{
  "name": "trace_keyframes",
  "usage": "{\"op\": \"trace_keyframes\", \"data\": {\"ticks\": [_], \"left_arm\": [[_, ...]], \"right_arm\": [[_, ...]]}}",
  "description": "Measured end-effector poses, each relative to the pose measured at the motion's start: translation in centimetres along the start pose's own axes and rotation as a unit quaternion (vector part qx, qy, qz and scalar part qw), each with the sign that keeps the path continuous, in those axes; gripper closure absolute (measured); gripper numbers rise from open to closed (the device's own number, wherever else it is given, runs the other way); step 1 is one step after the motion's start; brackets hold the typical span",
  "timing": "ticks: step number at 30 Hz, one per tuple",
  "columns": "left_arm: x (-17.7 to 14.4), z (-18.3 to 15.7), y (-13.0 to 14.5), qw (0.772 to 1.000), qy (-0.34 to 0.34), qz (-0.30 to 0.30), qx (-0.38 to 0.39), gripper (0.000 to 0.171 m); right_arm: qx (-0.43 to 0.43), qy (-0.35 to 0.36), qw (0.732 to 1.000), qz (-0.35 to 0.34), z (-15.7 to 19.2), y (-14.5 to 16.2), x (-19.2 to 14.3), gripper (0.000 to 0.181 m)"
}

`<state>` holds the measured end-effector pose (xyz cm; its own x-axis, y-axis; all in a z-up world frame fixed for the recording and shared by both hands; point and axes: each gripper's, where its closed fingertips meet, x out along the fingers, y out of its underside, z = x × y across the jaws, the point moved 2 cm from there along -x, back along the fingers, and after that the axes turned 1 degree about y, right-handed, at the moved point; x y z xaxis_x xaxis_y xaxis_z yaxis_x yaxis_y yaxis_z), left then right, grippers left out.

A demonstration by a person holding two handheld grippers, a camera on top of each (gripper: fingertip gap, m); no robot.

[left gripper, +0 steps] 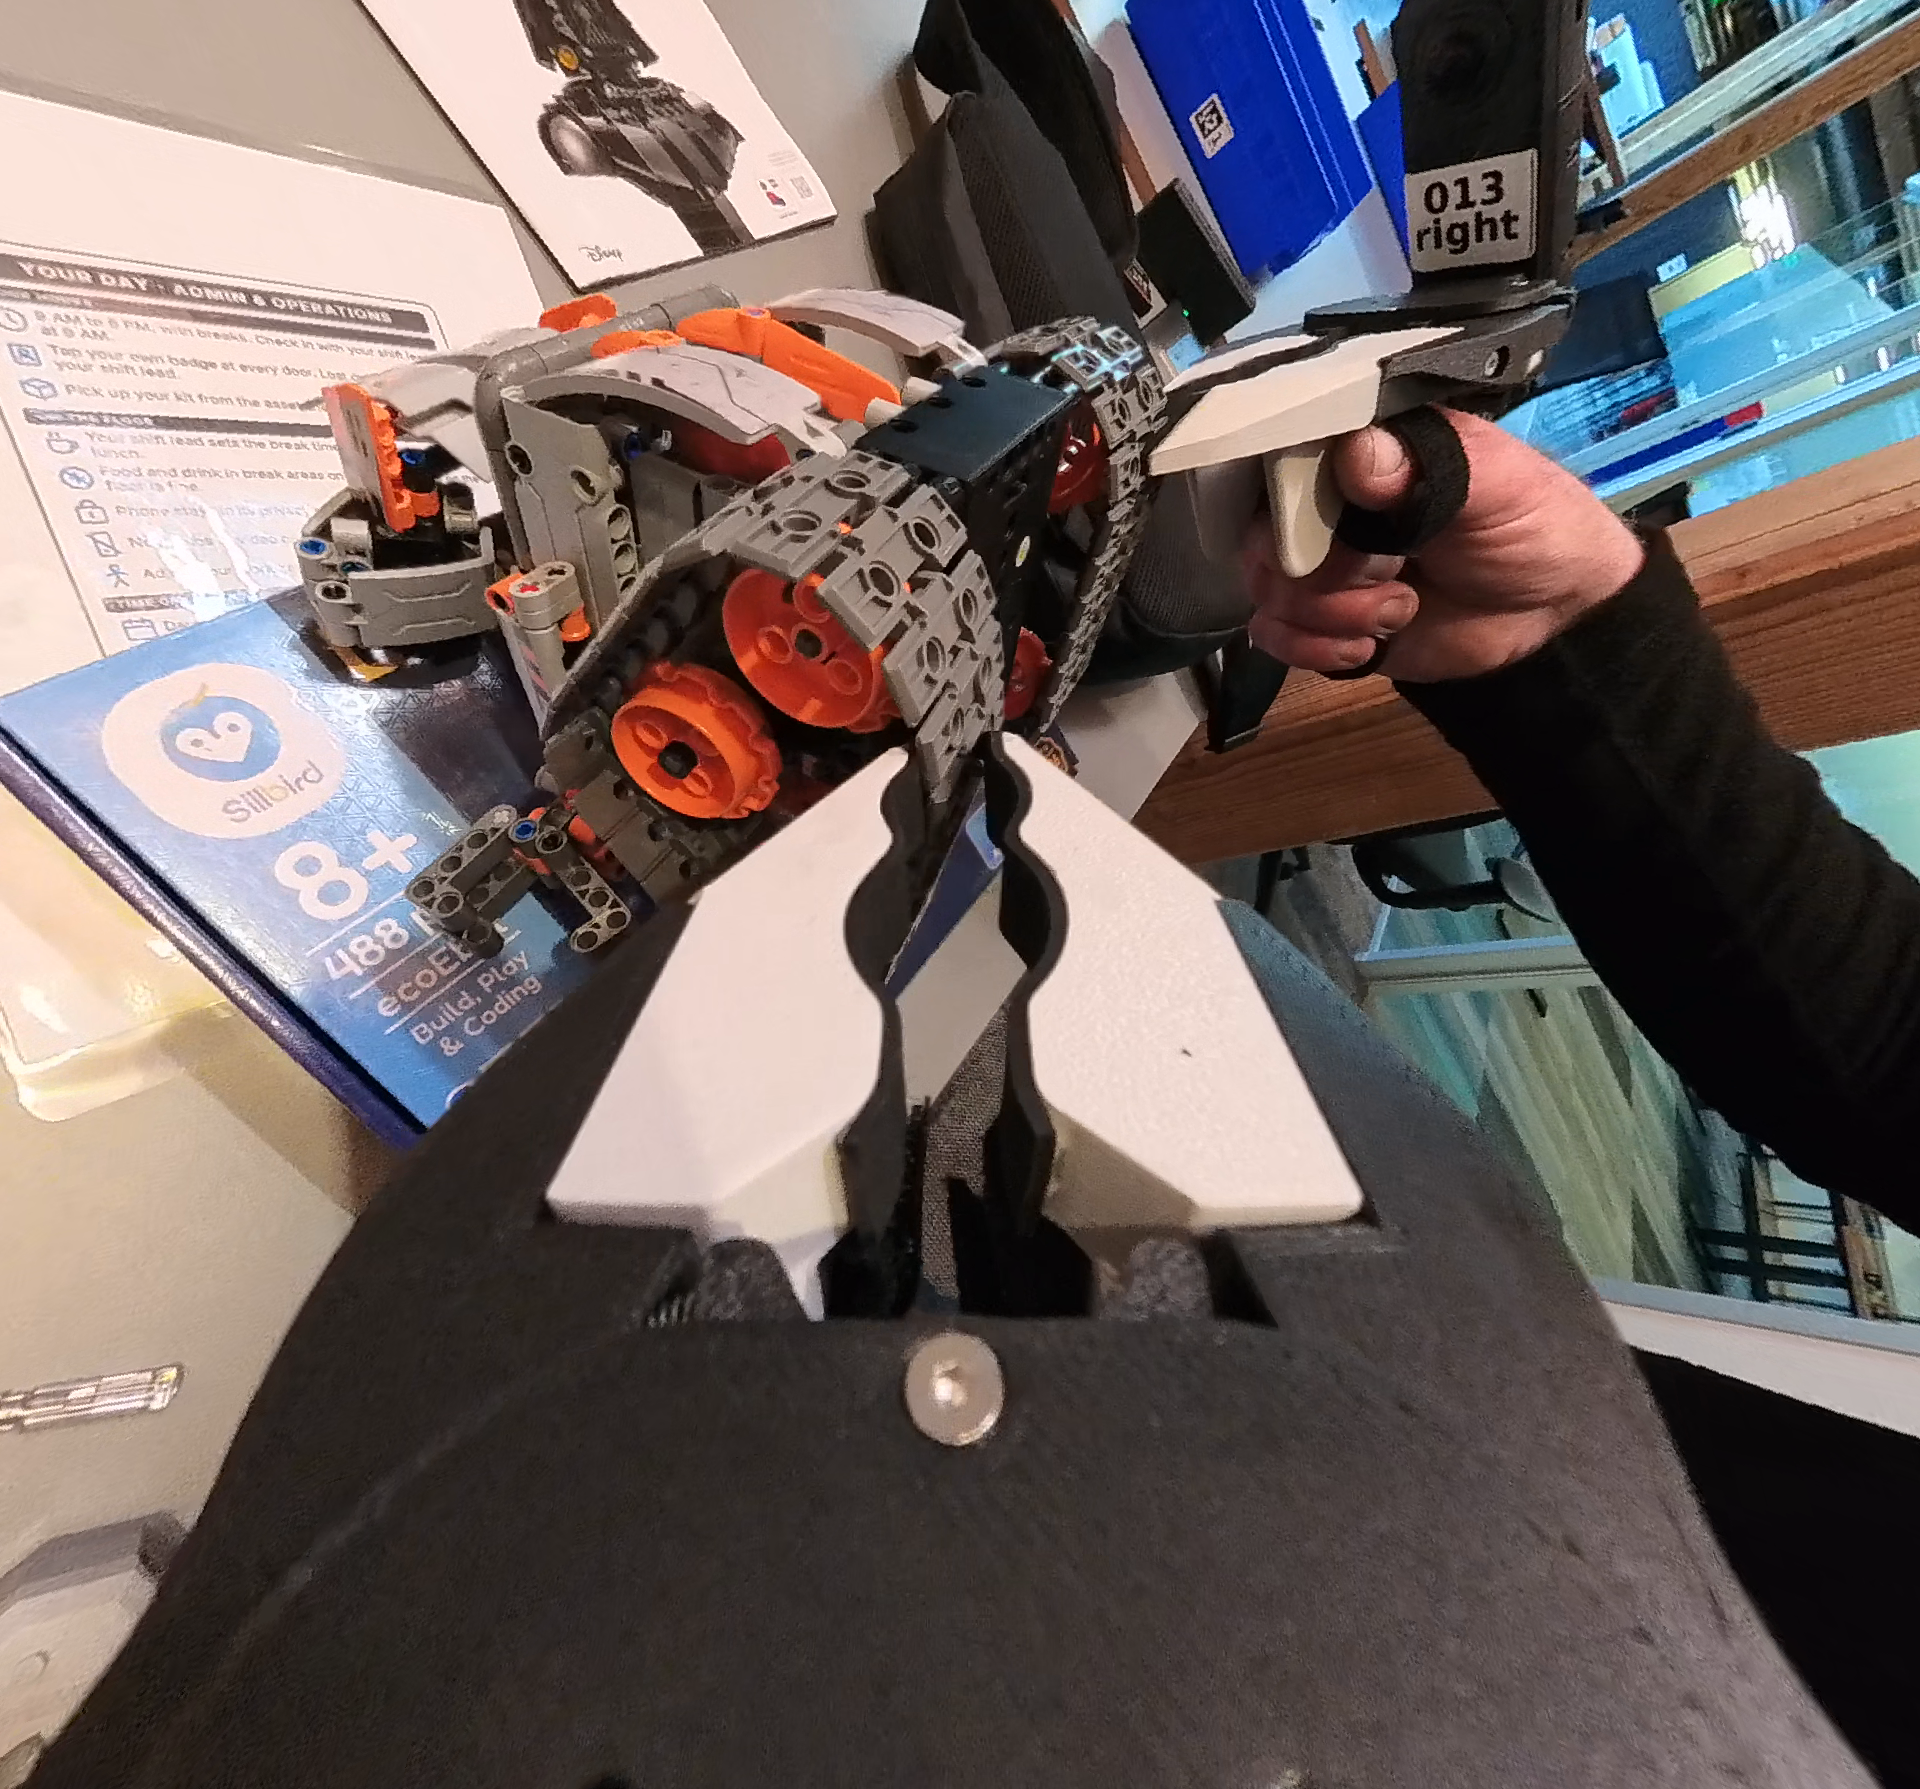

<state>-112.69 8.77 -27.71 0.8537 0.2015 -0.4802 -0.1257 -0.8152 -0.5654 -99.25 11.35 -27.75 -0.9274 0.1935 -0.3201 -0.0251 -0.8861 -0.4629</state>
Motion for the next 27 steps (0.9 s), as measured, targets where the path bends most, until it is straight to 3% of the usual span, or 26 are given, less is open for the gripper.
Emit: {"op": "trace_keyframes", "data": {"ticks": [9, 20, 27], "left_arm": [[-0.3, -0.3, 0.1, 1.0, -0.001, -0.024, 0.0, 0.165], [0.7, -0.6, 6.4, 0.99, -0.099, -0.083, 0.058, 0.167], [1.1, -0.2, 8.1, 0.98, -0.125, -0.109, 0.113, 0.167]], "right_arm": [[-0.039, -0.007, 0.999, -0.009, 0.3, -0.6, 0.2, 0.176], [-0.135, -0.04, 0.99, 0.024, -0.8, 2.3, 1.9, 0.175], [-0.16, -0.039, 0.986, 0.013, -1.6, 4.0, 2.0, 0.173]]}}
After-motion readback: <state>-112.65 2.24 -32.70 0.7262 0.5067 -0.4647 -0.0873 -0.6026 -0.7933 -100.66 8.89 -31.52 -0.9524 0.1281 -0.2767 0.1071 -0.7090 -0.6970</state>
